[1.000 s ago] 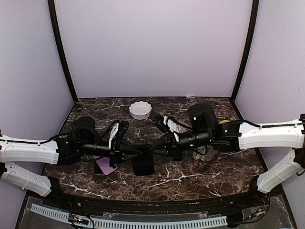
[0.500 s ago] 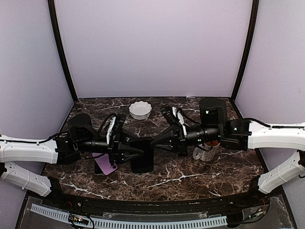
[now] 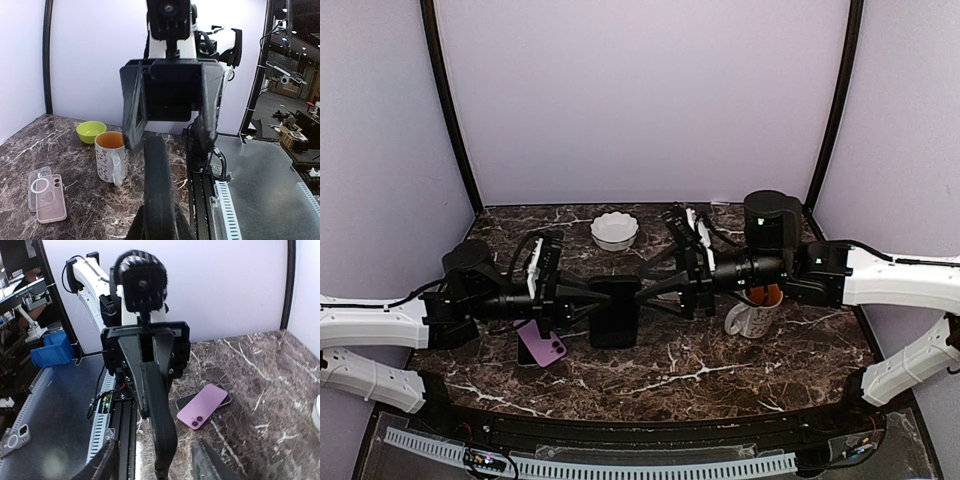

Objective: Put the phone into the phone case

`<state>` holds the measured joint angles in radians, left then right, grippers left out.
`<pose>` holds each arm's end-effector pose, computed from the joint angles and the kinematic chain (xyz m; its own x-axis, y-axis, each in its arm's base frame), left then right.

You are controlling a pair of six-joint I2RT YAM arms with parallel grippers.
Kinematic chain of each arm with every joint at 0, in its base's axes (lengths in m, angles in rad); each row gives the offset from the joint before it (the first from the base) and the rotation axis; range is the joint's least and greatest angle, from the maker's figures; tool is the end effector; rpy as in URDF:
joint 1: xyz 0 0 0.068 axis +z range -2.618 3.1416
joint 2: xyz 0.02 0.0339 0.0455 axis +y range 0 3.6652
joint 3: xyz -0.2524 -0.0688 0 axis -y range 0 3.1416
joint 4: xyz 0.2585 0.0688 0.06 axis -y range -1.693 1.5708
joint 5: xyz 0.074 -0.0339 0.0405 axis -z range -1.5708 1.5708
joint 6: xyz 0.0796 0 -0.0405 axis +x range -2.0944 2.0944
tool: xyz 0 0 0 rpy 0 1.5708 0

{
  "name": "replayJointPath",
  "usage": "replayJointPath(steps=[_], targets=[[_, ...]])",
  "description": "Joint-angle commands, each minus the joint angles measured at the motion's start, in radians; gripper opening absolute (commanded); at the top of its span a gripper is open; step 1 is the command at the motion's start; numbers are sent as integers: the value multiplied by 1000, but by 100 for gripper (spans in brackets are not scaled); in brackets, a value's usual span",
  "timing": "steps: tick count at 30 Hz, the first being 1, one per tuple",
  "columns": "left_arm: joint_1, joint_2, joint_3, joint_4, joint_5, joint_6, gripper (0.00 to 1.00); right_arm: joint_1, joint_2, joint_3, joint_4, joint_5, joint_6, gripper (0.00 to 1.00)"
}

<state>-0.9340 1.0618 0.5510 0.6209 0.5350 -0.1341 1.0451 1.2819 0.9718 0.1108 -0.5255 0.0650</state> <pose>0.1419 -0.2601 0.2755 -0.0680 -0.1015 -0.9925 0.9928 0.0914 -0.0774 0.1424 0.3250 0.3054 -0.1638 -0.1703 -0.9717 -0.9865 0.0199 0.1628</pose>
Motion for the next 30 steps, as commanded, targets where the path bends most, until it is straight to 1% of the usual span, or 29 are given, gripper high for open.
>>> replayJointPath(steps=[1,3,4,5,7,10,12,13,17,19,20,21,22,23,24,25,26,27,28,29,30], targets=[[6,-54,8,63,-19,26,0,-7,36,60,22,-54,-8,62],[6,-61,8,124,-32,-3,0,-7,60,61,14,-68,2,63],[5,-48,7,154,-34,-39,0,-7,67,59,8,-71,1,61],[6,-39,11,200,-29,-58,0,-7,66,52,12,-74,3,57],[7,-8,29,226,-9,-104,0,-7,58,34,31,-78,15,48],[6,22,42,254,4,-158,0,-7,44,3,66,-71,38,43],[7,45,59,247,25,-167,0,-7,50,-7,91,-81,51,35],[7,60,73,240,27,-174,0,-7,57,-5,92,-86,59,29],[6,73,72,276,35,-201,0,-6,75,-1,69,-47,60,0],[7,70,74,272,27,-189,0,-7,61,-20,98,-8,75,0],[7,68,77,224,0,-183,5,-9,56,-24,101,27,83,0],[10,62,87,150,-19,-176,17,-13,56,-19,95,70,95,0],[13,58,93,104,-81,-174,57,-22,64,-9,79,120,109,0],[23,47,114,-20,-127,-177,78,-35,83,7,60,155,131,0],[35,36,142,-92,-259,-180,94,-49,123,35,20,189,154,0],[48,33,157,-246,-409,-180,96,-65,156,68,-5,199,180,0],[62,32,172,-318,-496,-185,98,-77,207,119,-56,211,201,0],[105,38,196,-470,-634,-205,98,-83,289,173,-110,228,218,0],[160,53,209,-543,-699,-241,99,-89,355,227,-173,238,237,0],[188,63,231,-687,-794,-268,99,-96,409,281,-212,234,256,0],[250,82,240,-750,-813,-313,99,-106,463,323,-230,211,279,0]])
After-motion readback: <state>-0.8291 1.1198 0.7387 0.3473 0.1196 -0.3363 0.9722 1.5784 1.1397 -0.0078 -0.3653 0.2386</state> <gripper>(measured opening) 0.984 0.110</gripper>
